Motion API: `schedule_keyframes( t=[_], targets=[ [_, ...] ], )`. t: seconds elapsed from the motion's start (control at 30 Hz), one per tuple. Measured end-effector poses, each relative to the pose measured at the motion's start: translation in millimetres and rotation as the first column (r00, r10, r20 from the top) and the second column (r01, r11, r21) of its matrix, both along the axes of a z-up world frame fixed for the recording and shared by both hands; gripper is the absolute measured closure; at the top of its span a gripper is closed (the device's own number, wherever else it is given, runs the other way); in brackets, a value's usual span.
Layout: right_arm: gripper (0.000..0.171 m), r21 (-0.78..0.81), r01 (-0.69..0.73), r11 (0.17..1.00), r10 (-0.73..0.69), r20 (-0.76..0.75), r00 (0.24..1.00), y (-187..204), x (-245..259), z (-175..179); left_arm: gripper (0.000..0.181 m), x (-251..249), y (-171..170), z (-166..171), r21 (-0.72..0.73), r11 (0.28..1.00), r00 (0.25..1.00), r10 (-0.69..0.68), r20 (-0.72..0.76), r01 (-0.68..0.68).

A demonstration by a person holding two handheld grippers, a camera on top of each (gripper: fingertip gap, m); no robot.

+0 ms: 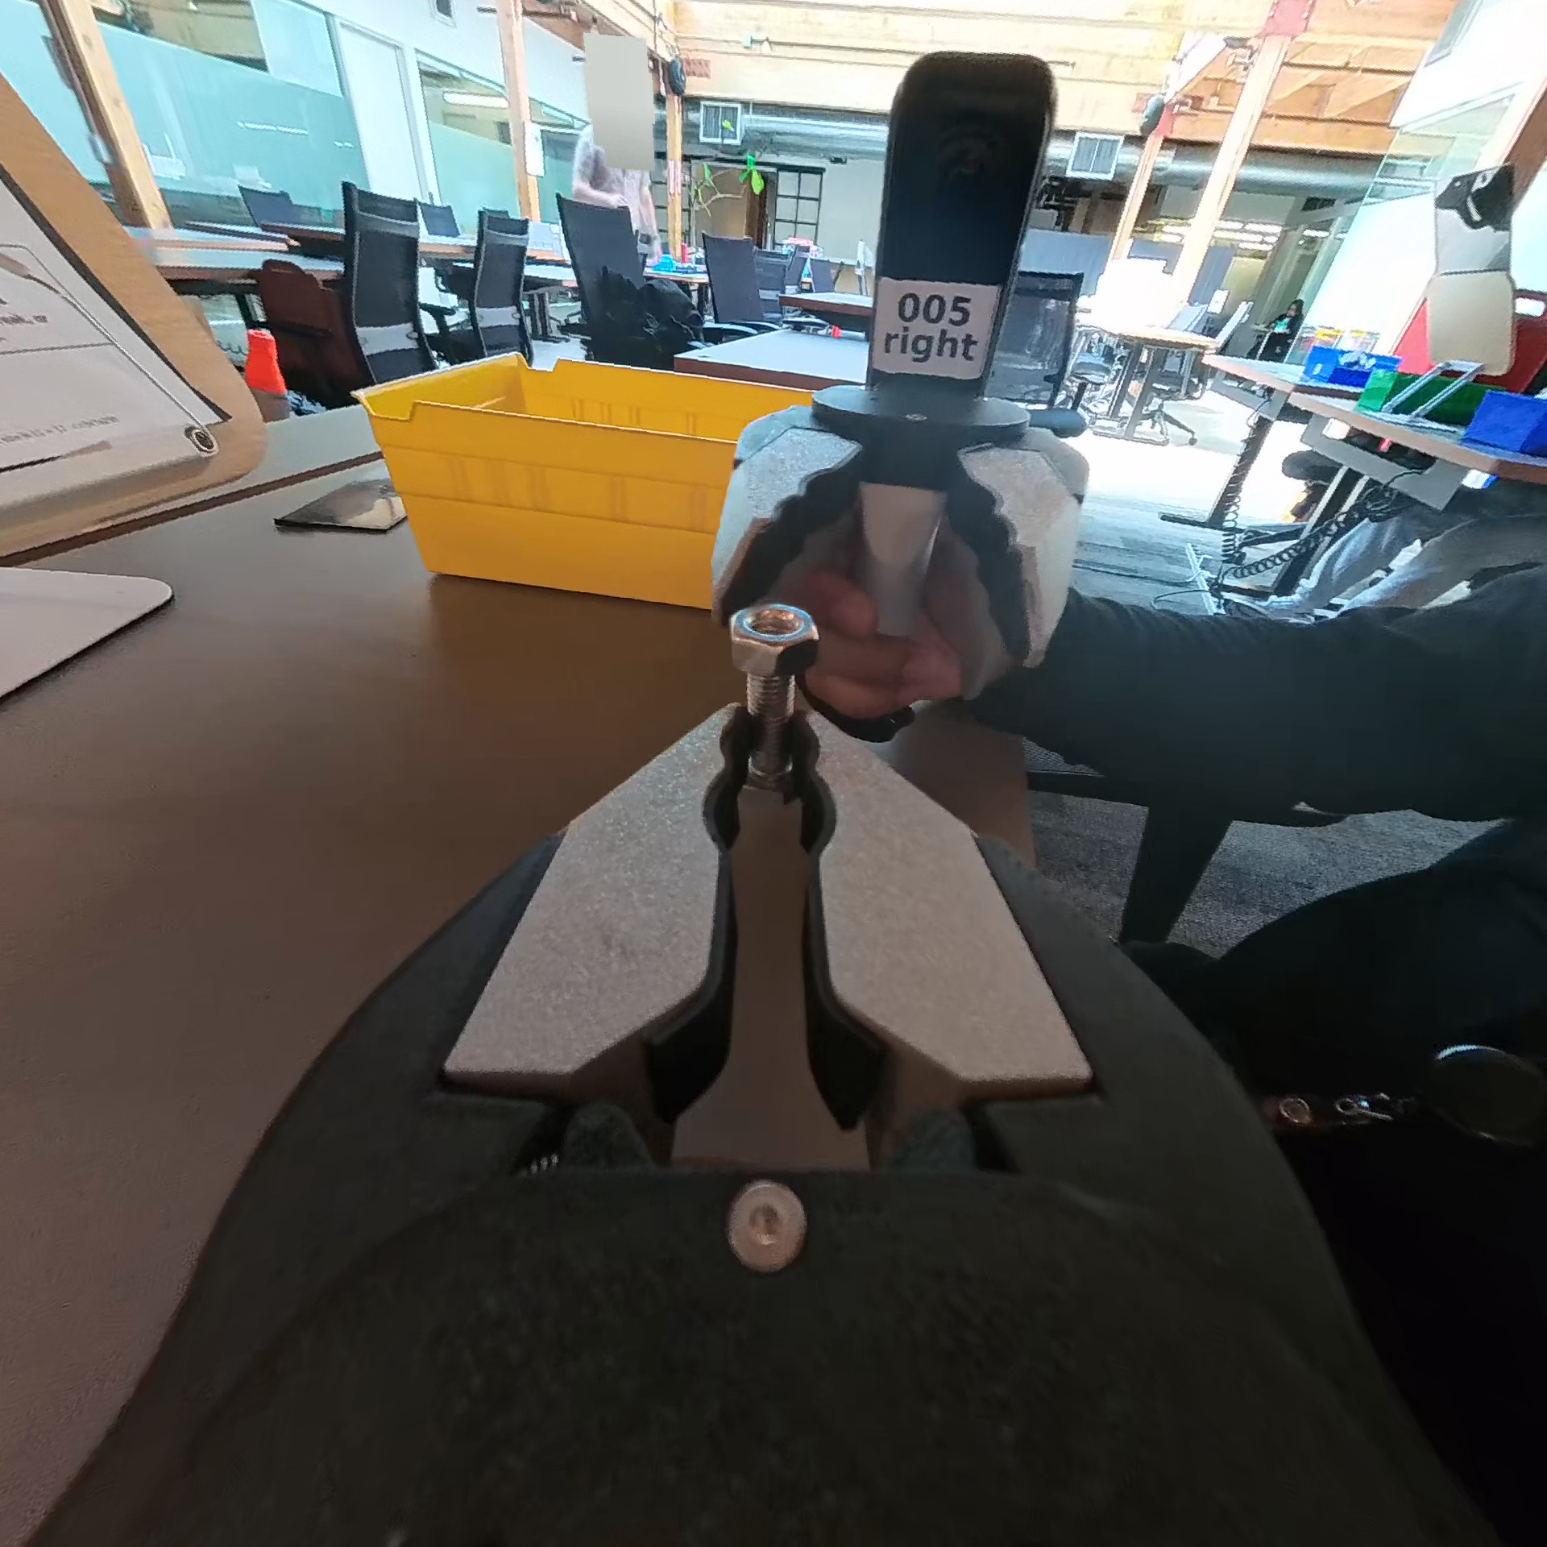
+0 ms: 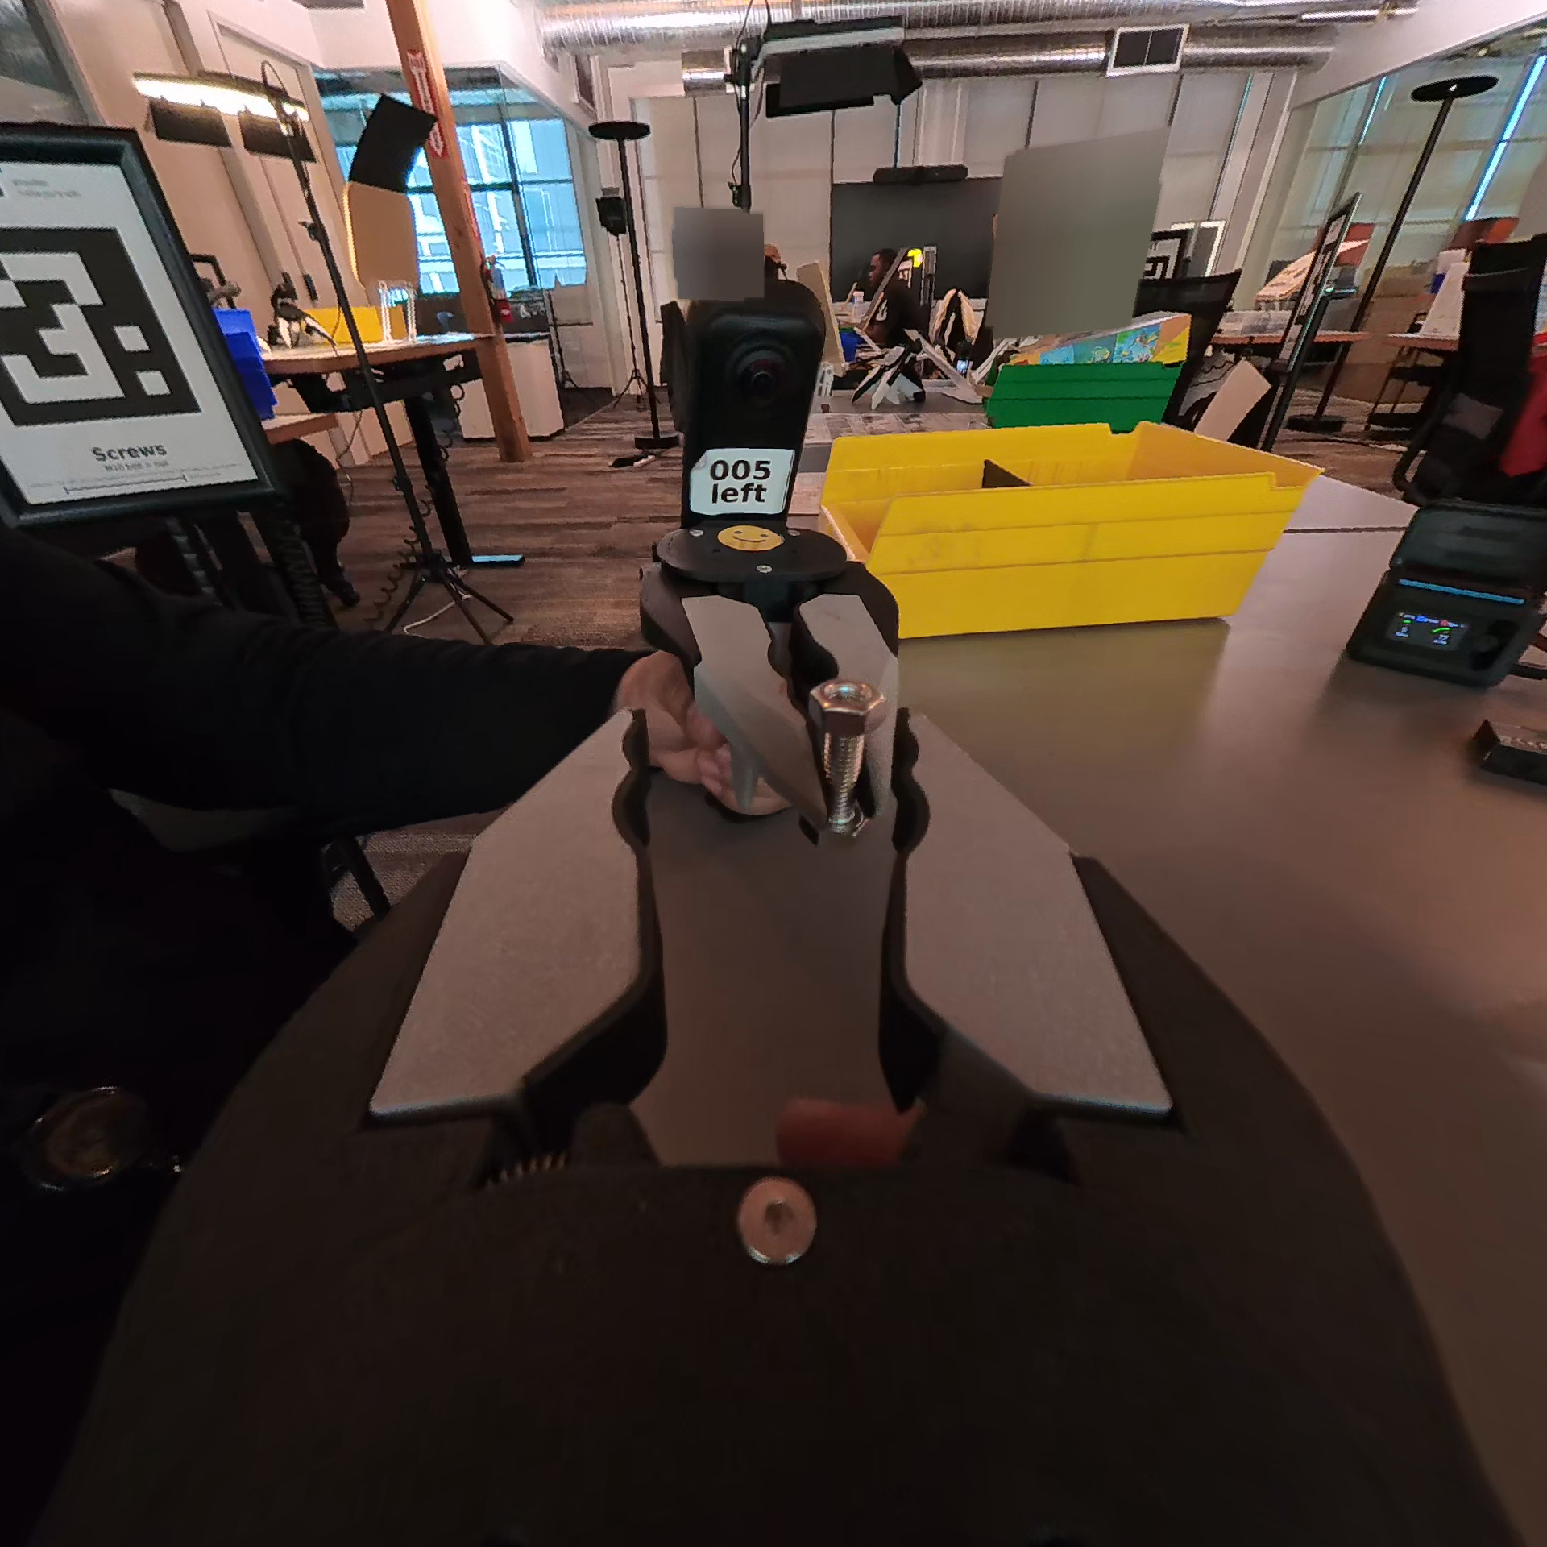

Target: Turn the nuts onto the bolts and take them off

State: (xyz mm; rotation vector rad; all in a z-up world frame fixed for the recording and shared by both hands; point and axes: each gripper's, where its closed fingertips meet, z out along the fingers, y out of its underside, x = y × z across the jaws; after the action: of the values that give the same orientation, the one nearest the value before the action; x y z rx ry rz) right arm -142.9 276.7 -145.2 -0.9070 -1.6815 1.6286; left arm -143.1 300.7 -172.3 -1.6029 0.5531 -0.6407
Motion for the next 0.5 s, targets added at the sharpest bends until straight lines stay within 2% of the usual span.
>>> schedule_keyframes(
  t=[0.17, 0.27, 0.4, 0.5],
  targets=[
    [0.114, 0.030, -0.014, 0.999, 0.014, 0.004, 1.000, -9, -4, -3, 0.174, 6, -1, -5, -0.005, 1.000, 0.999, -0.011, -0.049, 0.011],
    [0.114, 0.052, 0.009, 0.999, -0.009, -0.008, 1.000, -6, -4, -3, 0.174, 1, 1, -1, 0.006, 1.000, 1.000, 0.019, -0.025, -0.019],
    [0.119, 0.007, 0.007, 1.000, -0.007, -0.005, 1.000, 1, 0, 1, 0.174, -8, 3, 4, 0.008, 0.999, 0.998, 0.049, 0.037, -0.049],
    [0.117, -0.002, 0.018, 1.000, -0.018, -0.012, 1.000, 3, -2, 2, 0.174, -4, 2, 2, 0.007, 0.999, 0.999, 0.031, 0.014, -0.031]
  ],
)
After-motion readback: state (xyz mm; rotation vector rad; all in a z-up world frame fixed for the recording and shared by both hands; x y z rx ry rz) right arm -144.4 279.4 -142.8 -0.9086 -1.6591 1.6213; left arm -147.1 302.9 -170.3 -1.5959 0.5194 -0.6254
